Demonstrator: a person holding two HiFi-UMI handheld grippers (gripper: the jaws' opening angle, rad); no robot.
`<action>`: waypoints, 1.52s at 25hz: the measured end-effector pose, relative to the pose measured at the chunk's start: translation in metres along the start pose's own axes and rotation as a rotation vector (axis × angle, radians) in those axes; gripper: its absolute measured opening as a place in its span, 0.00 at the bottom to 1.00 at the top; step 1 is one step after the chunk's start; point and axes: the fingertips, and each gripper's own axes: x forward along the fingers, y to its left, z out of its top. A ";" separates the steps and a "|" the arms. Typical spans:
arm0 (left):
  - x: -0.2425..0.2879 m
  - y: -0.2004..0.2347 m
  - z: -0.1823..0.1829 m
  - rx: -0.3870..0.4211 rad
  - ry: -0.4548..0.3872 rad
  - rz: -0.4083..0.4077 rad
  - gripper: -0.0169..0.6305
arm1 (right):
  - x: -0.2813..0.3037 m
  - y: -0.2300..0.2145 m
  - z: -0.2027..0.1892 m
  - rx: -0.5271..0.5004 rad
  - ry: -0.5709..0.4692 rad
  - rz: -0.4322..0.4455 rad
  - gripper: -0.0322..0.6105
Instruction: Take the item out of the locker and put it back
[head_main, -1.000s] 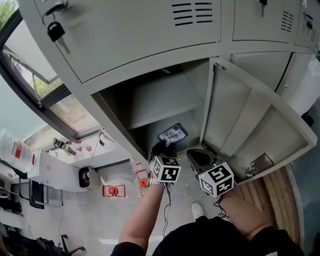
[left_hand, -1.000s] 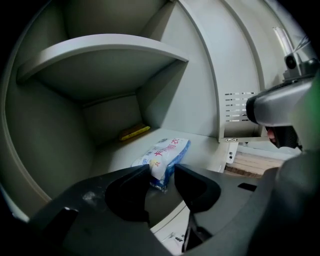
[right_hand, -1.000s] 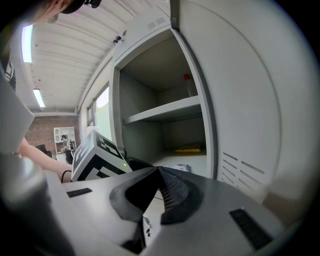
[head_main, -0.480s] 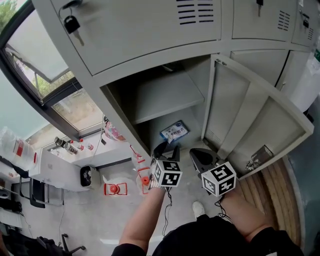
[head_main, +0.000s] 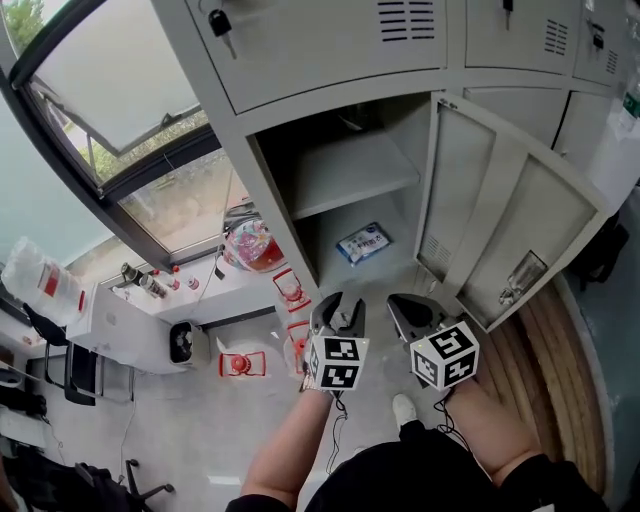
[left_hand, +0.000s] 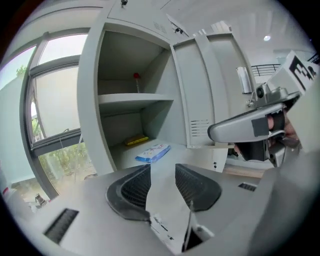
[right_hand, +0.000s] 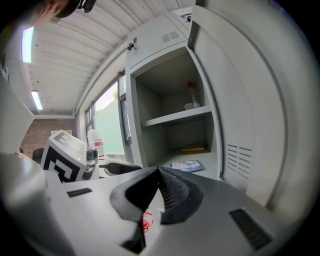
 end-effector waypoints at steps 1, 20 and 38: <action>-0.010 -0.001 -0.003 -0.013 -0.008 -0.006 0.26 | -0.004 0.006 -0.002 -0.002 0.002 0.000 0.13; -0.184 -0.023 -0.042 -0.182 -0.162 -0.076 0.06 | -0.072 0.108 -0.046 -0.004 0.018 -0.015 0.13; -0.231 -0.048 -0.040 -0.173 -0.217 -0.094 0.06 | -0.109 0.150 -0.046 -0.039 -0.009 -0.002 0.13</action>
